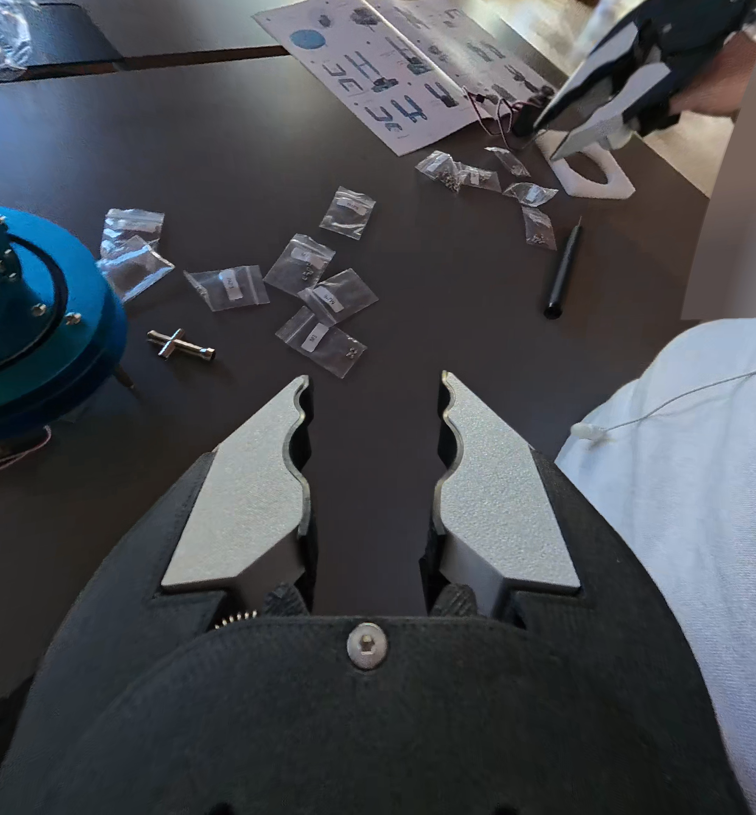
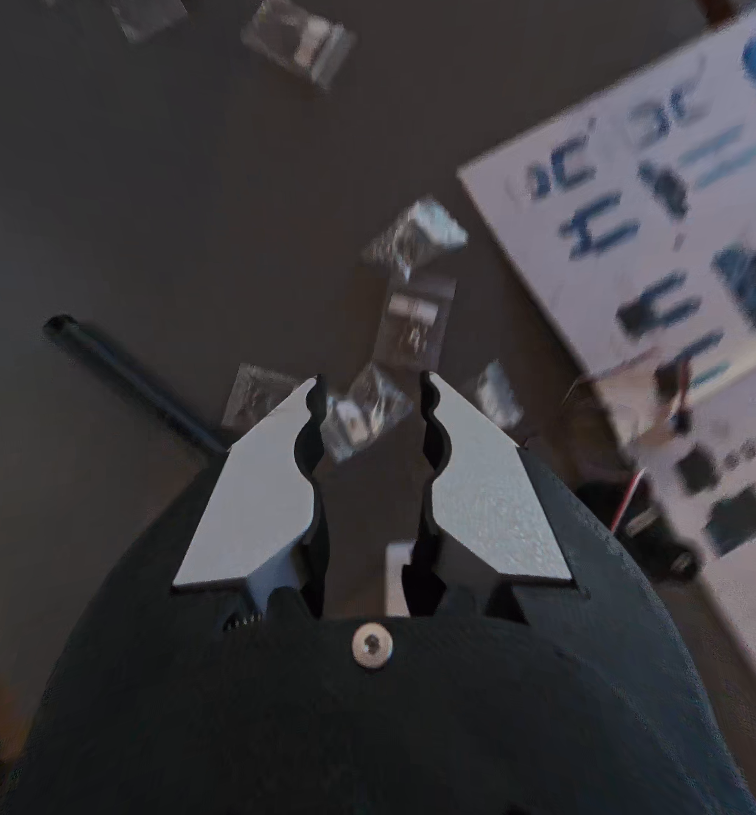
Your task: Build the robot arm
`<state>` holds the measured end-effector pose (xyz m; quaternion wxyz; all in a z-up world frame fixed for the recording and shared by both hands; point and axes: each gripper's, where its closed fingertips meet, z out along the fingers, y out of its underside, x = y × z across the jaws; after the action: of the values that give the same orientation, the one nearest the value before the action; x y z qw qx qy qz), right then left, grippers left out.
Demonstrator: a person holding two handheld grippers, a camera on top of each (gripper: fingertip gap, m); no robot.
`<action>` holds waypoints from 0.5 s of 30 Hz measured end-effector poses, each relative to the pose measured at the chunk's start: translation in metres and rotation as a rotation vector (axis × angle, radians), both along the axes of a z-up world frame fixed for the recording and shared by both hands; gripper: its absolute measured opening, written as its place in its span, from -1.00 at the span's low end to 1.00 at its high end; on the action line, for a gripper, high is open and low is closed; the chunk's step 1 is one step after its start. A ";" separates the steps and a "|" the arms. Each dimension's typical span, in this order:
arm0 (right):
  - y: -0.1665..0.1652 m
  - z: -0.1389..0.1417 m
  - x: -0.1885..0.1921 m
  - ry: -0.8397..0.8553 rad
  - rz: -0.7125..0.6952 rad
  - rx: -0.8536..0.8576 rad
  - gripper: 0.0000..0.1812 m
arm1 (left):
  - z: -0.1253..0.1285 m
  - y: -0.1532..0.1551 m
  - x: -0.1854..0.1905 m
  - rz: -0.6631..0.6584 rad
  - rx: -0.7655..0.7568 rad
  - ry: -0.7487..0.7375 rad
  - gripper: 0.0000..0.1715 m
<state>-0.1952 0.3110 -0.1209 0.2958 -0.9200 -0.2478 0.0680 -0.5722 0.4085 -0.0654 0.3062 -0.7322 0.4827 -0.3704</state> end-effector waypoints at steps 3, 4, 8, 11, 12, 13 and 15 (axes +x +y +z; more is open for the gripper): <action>-0.039 -0.022 0.005 0.057 -0.106 -0.024 -0.60 | 0.002 -0.009 0.016 -0.053 0.012 0.023 -0.35; -0.046 -0.027 0.005 0.075 -0.132 -0.019 -0.60 | 0.002 -0.012 0.021 -0.070 0.018 0.032 -0.35; -0.057 -0.036 -0.003 0.172 -0.200 0.012 -0.61 | 0.005 -0.025 0.038 -0.125 0.044 0.064 -0.35; -0.053 -0.040 -0.012 0.214 -0.219 0.018 -0.60 | 0.007 -0.033 0.048 -0.152 0.060 0.073 -0.34; -0.051 -0.041 -0.014 0.212 -0.222 0.022 -0.60 | 0.007 -0.036 0.050 -0.156 0.062 0.072 -0.34; -0.049 -0.043 -0.016 0.207 -0.224 0.024 -0.61 | 0.008 -0.038 0.052 -0.160 0.063 0.068 -0.34; -0.048 -0.046 -0.017 0.190 -0.222 0.020 -0.61 | 0.009 -0.042 0.056 -0.162 0.067 0.061 -0.34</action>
<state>-0.2124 0.2633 -0.1672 0.3329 -0.9282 -0.1159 0.1191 -0.5167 0.3662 -0.0561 0.2847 -0.6909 0.5615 -0.3553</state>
